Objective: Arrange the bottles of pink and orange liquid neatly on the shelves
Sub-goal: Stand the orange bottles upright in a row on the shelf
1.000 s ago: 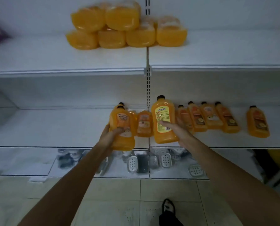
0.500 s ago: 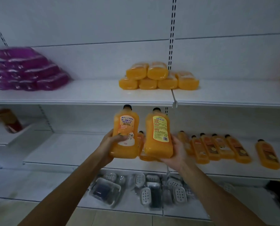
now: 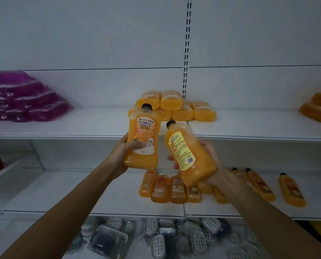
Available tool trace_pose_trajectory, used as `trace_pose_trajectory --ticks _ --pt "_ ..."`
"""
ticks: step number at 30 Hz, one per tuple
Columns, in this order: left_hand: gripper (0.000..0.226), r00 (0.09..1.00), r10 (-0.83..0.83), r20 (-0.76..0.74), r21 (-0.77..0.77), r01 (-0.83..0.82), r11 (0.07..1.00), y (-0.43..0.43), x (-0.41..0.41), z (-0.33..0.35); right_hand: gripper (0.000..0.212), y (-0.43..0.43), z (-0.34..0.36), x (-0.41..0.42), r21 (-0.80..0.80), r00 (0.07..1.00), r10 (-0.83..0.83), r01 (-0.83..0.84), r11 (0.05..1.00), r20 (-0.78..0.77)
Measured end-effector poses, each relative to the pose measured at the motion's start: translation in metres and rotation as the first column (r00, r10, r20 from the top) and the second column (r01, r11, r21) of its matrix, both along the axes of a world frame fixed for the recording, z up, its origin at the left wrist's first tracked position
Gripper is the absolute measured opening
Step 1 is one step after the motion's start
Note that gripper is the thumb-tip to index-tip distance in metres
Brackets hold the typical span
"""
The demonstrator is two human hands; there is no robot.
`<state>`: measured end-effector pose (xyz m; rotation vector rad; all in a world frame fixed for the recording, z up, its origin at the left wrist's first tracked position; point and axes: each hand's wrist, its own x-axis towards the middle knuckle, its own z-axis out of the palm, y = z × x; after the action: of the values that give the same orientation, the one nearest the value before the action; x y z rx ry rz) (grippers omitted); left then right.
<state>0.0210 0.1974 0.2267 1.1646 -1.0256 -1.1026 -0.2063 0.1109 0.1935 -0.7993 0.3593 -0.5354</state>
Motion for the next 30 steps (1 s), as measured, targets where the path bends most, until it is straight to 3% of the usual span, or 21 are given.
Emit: trace_pose_trajectory --ticks 4,7,10,12,14,17,21,23,28,30 --pt "0.059 0.999 -0.034 0.020 -0.087 0.036 0.996 -0.022 -0.004 0.019 0.087 -0.020 0.036 -0.008 -0.236 0.982 -0.188 0.182 0.955 -0.004" --pt "0.067 0.999 -0.009 0.051 -0.134 0.016 0.991 -0.041 -0.005 0.030 0.056 -0.055 0.067 -0.008 -0.452 0.899 -0.438 0.380 0.807 -0.026" --pt "0.069 0.996 0.040 0.074 -0.169 -0.027 0.985 -0.060 -0.005 0.041 0.090 -0.096 0.093 -0.009 -0.590 0.787 -0.615 0.476 0.653 -0.045" --pt "0.073 0.986 0.123 0.113 -0.196 -0.099 0.975 -0.072 -0.004 0.048 0.085 -0.120 0.107 -0.012 -0.687 0.672 -0.740 0.520 0.507 -0.038" --pt "0.069 0.971 0.207 0.117 -0.233 -0.175 0.957 -0.085 0.000 0.055 0.081 -0.146 0.117 -0.013 -0.801 0.550 -0.833 0.473 0.366 -0.056" --pt "0.065 0.943 0.304 0.133 -0.258 -0.263 0.930 -0.106 0.007 0.066 0.080 -0.180 0.124 -0.003 -0.915 0.473 -0.871 0.279 0.290 -0.132" --pt "0.056 0.908 0.386 0.165 -0.286 -0.331 0.899 -0.131 0.009 0.084 0.087 -0.219 0.127 0.026 -0.946 0.471 -0.847 0.069 0.316 -0.248" --pt "0.055 0.894 0.407 0.189 -0.302 -0.342 0.890 -0.142 0.009 0.096 0.089 -0.233 0.129 0.040 -0.924 0.451 -0.825 0.003 0.381 -0.339" --pt "0.057 0.881 0.404 0.244 -0.299 -0.328 0.896 -0.163 0.006 0.118 0.085 -0.266 0.116 0.048 -0.809 0.308 -0.751 -0.154 0.567 -0.585" --pt "0.056 0.889 0.392 0.237 -0.262 -0.330 0.907 -0.172 0.000 0.124 0.086 -0.272 0.116 0.047 -0.787 0.283 -0.735 -0.193 0.586 -0.616"
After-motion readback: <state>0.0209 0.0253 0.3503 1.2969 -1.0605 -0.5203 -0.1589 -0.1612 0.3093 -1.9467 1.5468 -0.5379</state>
